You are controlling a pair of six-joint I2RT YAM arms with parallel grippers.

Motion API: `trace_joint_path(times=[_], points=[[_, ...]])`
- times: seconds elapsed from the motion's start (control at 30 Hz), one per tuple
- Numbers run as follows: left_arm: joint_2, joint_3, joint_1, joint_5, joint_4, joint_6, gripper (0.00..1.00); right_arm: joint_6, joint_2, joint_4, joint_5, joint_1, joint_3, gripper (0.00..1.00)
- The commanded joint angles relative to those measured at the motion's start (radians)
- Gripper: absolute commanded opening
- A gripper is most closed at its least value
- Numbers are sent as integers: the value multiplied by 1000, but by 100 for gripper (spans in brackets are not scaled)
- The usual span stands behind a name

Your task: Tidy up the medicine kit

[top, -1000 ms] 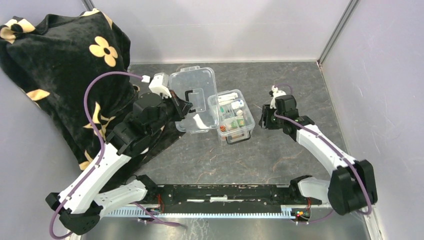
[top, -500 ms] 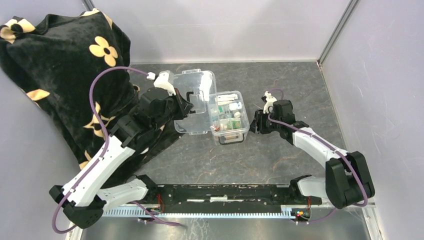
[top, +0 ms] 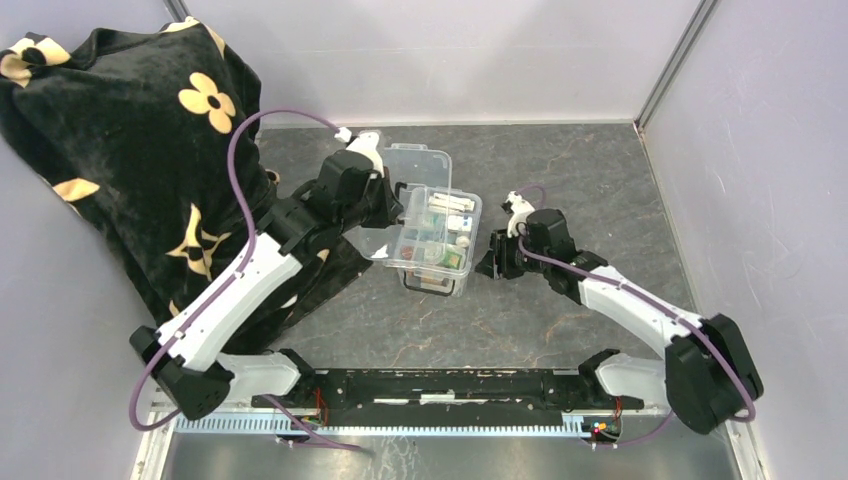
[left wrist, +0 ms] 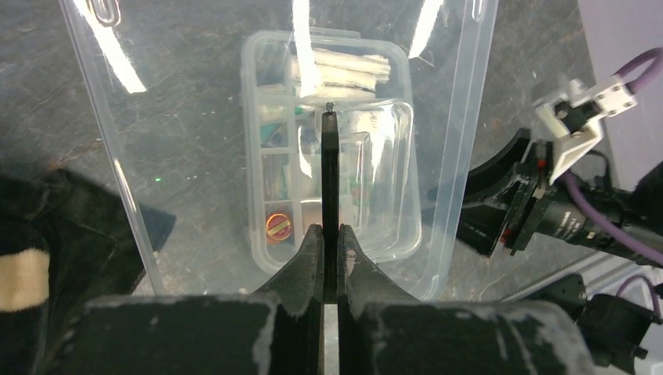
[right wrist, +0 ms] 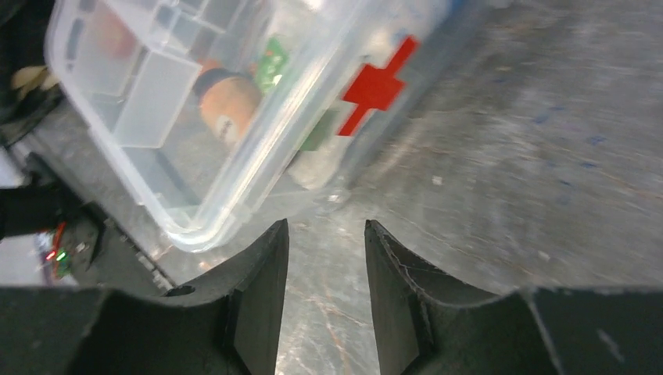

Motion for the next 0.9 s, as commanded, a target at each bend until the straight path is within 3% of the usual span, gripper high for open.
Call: trace_joint_path(times=[0.0, 0.07, 0.17, 0.5, 0.87], points=[[105, 115, -2, 125, -36, 121, 2, -76, -135, -170, 309, -6, 58, 47], [151, 143, -2, 163, -48, 138, 2, -116, -195, -260, 425, -17, 69, 48], [207, 169, -3, 227, -57, 160, 2, -144, -277, -345, 482, -32, 53, 48], [389, 265, -2, 284, -76, 175, 2, -105, -466, -403, 419, -36, -97, 48], [483, 303, -2, 259, -51, 118, 2, -141, -498, -473, 451, -36, -59, 49]])
